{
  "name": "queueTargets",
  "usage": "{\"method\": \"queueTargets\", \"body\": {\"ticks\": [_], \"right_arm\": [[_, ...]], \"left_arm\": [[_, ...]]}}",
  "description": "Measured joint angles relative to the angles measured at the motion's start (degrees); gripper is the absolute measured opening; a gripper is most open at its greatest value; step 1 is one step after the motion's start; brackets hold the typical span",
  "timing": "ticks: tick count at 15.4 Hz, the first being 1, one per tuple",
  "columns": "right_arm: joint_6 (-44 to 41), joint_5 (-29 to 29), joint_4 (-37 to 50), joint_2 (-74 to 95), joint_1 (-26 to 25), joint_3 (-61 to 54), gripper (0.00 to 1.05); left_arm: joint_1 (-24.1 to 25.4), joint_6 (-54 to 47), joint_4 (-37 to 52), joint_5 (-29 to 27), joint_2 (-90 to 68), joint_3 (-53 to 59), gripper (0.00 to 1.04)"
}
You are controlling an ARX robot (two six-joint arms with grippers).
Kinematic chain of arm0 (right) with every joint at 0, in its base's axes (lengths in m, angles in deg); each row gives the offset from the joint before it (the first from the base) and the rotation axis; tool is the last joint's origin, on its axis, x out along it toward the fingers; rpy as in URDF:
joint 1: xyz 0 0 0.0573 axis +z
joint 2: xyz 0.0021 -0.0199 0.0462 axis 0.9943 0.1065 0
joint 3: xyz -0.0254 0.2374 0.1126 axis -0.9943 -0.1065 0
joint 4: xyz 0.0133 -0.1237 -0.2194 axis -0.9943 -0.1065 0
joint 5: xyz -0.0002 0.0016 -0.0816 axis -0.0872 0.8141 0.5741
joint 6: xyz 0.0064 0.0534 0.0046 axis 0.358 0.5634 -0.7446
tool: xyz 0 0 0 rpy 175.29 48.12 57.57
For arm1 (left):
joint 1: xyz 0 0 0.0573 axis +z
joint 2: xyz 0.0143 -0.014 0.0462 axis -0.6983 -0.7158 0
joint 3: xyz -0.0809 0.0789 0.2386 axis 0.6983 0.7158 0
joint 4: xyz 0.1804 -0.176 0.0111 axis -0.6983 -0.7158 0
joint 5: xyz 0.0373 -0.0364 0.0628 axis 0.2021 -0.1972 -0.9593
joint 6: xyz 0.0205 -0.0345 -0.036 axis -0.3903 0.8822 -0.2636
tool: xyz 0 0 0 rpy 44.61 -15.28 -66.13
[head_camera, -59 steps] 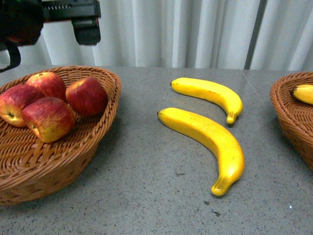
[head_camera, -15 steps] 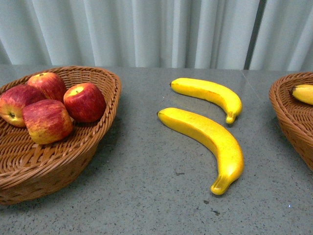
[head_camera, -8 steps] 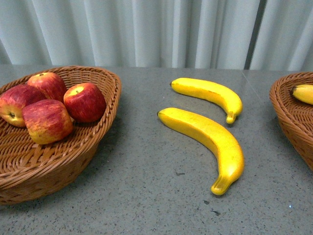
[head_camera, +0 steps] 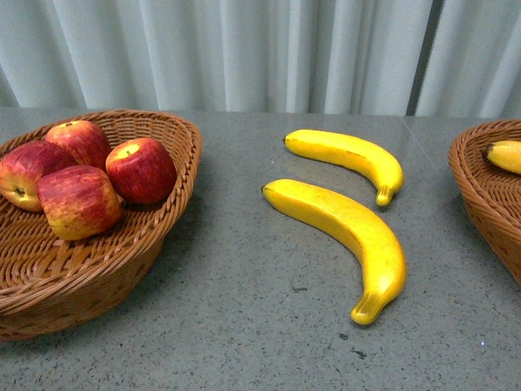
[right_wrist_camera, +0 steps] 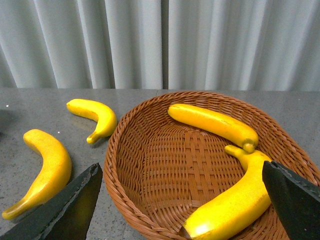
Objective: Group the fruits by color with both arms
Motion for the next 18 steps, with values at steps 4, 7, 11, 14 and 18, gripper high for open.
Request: {"method": "queueTargets", "body": {"ticks": [4,7,11,14,18], "right_arm": [[0.0,0.0,0.0,0.0,0.0,0.0,0.98],[0.0,0.0,0.0,0.0,0.0,0.0,0.98],[0.0,0.0,0.0,0.0,0.0,0.0,0.98],[6.2,-9.6,10.8,18.8,2.9,5.4,0.98],[5.1,-8.8,36.1,50.5,13.7,19.8,0.98]], "left_arm": [[0.0,0.0,0.0,0.0,0.0,0.0,0.98],[0.0,0.0,0.0,0.0,0.0,0.0,0.98],[0.0,0.0,0.0,0.0,0.0,0.0,0.98],[0.0,0.0,0.0,0.0,0.0,0.0,0.98],[0.0,0.0,0.0,0.0,0.0,0.0,0.98]]}}
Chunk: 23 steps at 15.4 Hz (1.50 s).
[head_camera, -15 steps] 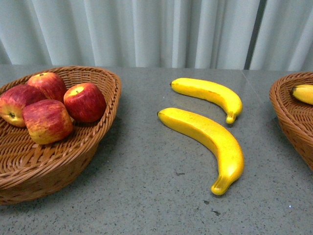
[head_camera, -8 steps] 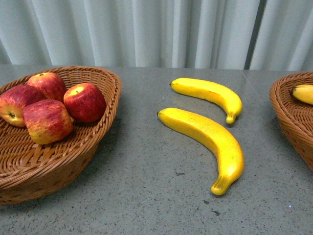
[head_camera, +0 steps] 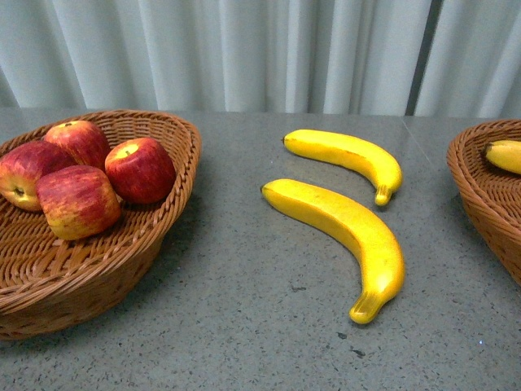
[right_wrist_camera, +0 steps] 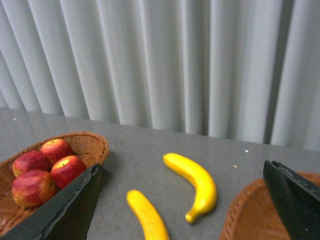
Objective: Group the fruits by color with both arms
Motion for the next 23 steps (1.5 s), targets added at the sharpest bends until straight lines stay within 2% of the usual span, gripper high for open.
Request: {"method": "queueTargets", "body": {"ticks": [3,6,9,10,12,17,23], "right_arm": [[-0.3,-0.3,1.5,9.0,2.7,5.7,0.98],[-1.4,-0.3,-0.8,18.7,5.7,12.8,0.98],[-4.7,-0.4,-10.4,37.7,10.5,30.1,0.98],[-8.0,0.3,-18.8,46.6,11.8,40.0,0.98],[-11.0,1.4,-27.7,52.2,12.1,45.3,0.98],[-15.8,2.1,-41.4,55.4,11.7,46.1,0.98],[-19.4,5.4,-43.2,58.1,9.8,46.2,0.98]], "left_arm": [[0.0,0.0,0.0,0.0,0.0,0.0,0.98],[0.0,0.0,0.0,0.0,0.0,0.0,0.98],[0.0,0.0,0.0,0.0,0.0,0.0,0.98],[0.0,0.0,0.0,0.0,0.0,0.0,0.98],[0.0,0.0,0.0,0.0,0.0,0.0,0.98],[0.0,0.0,0.0,0.0,0.0,0.0,0.98],[0.0,0.0,0.0,0.0,0.0,0.0,0.98]]}}
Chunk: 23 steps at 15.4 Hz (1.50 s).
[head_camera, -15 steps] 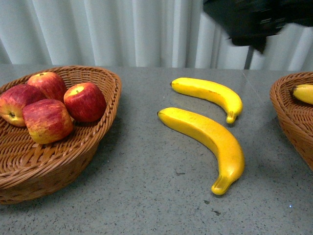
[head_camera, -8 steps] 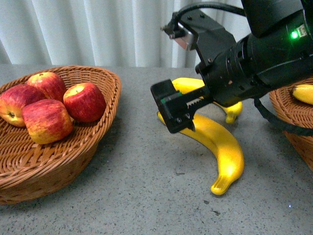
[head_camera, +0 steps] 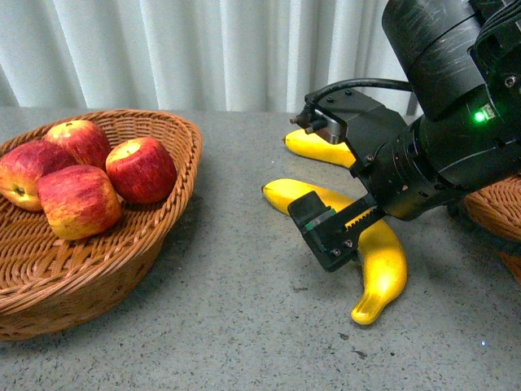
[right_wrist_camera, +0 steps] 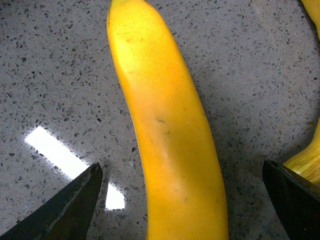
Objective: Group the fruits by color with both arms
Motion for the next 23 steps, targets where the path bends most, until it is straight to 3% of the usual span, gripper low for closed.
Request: {"method": "queueTargets", "body": {"ticks": [2,8,12,14,19,22,23], "right_arm": [[-0.6,0.2,0.0,0.2,0.1,0.0,0.96],[-0.8,-0.1,0.3,-0.7,0.0,0.0,0.34],[1.4,-5.6,2.0,-9.7,-5.4,0.2,0.32],[-2.3,-4.9,9.6,-17.9,-14.9,-1.7,0.32],[-12.3,-7.5,7.8,-24.7,-33.1,-13.5,0.32],[-14.2,-8.7,7.9,-24.7,-33.2,-17.5,0.35],[-14.3,-8.7,8.7,-24.8,-32.5,-17.4,0.47]], "left_arm": [[0.0,0.0,0.0,0.0,0.0,0.0,0.98],[0.0,0.0,0.0,0.0,0.0,0.0,0.98],[0.0,0.0,0.0,0.0,0.0,0.0,0.98],[0.0,0.0,0.0,0.0,0.0,0.0,0.98],[0.0,0.0,0.0,0.0,0.0,0.0,0.98],[0.0,0.0,0.0,0.0,0.0,0.0,0.98],[0.0,0.0,0.0,0.0,0.0,0.0,0.98]]}}
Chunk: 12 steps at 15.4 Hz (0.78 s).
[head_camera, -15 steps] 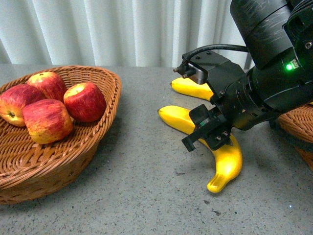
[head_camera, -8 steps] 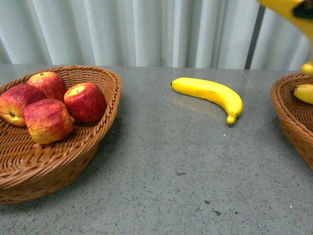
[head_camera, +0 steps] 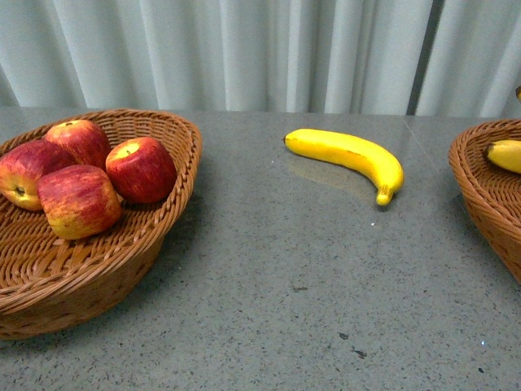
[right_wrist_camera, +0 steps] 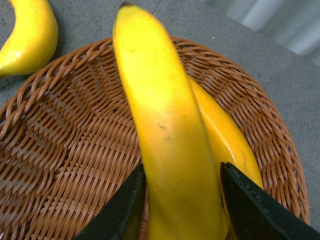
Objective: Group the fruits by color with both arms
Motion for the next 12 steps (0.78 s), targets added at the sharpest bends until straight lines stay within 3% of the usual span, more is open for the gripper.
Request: {"method": "queueTargets", "body": {"ticks": [2,5,7,8,9,12], "right_arm": [[0.7,1.2,-0.4,0.0,2.9,4.1,0.76],[2.2,2.2,-1.0,3.4,9.7,14.1,1.0],[4.0,0.9,-1.2,9.1,16.1,20.5,0.98],[7.0,-1.7,-1.8,18.9,21.6,28.6,0.98],[9.9,-3.9,-7.1,33.5,25.5,44.1,0.98],[10.0,-4.7,-13.7,44.0,25.7,56.3,0.98]], "left_arm": [[0.0,0.0,0.0,0.0,0.0,0.0,0.98],[0.0,0.0,0.0,0.0,0.0,0.0,0.98],[0.0,0.0,0.0,0.0,0.0,0.0,0.98],[0.0,0.0,0.0,0.0,0.0,0.0,0.98],[0.0,0.0,0.0,0.0,0.0,0.0,0.98],[0.0,0.0,0.0,0.0,0.0,0.0,0.98]]}}
